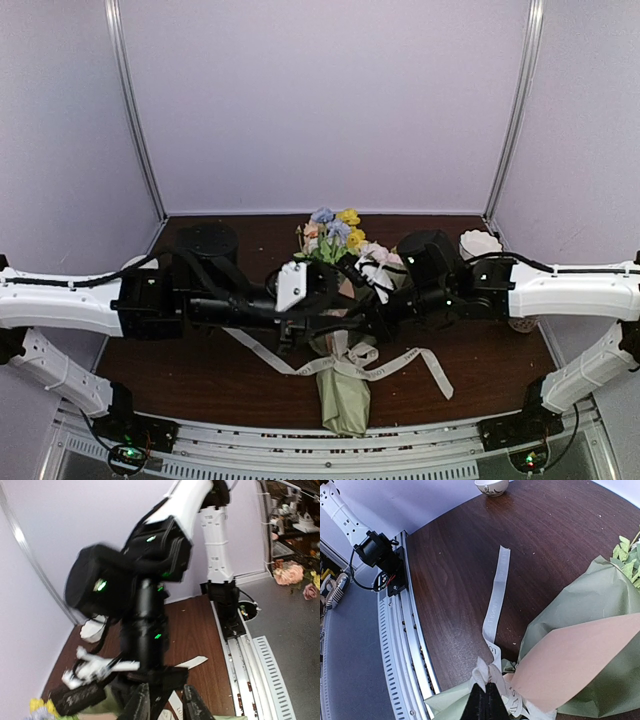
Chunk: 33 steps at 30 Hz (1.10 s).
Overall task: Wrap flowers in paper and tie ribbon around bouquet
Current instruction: Cross the half-tied ribbon over the folded bouquet.
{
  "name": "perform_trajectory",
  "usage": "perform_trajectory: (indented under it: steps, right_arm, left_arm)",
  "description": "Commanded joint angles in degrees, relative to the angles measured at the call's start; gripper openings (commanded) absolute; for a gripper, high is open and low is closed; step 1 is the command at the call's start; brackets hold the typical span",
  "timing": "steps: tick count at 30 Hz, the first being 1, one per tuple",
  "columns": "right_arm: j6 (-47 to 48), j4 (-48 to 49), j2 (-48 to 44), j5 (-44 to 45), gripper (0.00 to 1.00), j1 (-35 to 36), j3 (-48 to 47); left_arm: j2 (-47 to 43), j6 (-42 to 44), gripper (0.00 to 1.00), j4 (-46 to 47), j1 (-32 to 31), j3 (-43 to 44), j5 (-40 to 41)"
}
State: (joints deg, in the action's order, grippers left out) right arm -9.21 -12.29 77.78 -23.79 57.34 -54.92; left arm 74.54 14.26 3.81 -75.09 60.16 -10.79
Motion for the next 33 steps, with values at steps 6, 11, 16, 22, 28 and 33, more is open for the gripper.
perform_trajectory:
  steps: [6,11,16,22,28,33]
  right_arm:
    - [0.07,1.97,-1.46,-1.88,0.0,-0.29,0.56]
    - [-0.19,1.69,-1.59,-1.87,0.0,-0.24,0.2]
    - [-0.05,1.46,-1.4,-2.53,0.0,-0.21,0.21]
    - [0.46,1.36,-1.95,-3.35,0.0,-0.16,0.39]
    - [0.77,1.68,-1.62,-3.43,0.0,-0.17,0.71]
    - [0.96,1.95,-1.44,-3.67,0.0,-0.21,0.78]
  left_arm:
    - [-0.36,-15.56,0.38,14.86,12.08,-14.59,-10.15]
    - [1.6,-16.36,0.44,21.55,13.97,-17.88,-12.27]
    - [4.62,-18.69,0.36,26.28,16.6,-18.61,-15.36]
    - [8.77,-17.43,0.34,21.96,18.13,-14.64,-17.59]
    - [10.6,-16.75,0.17,21.16,18.14,-13.14,-22.43]
    - [10.68,-15.76,0.0,20.25,18.14,-13.15,-21.68]
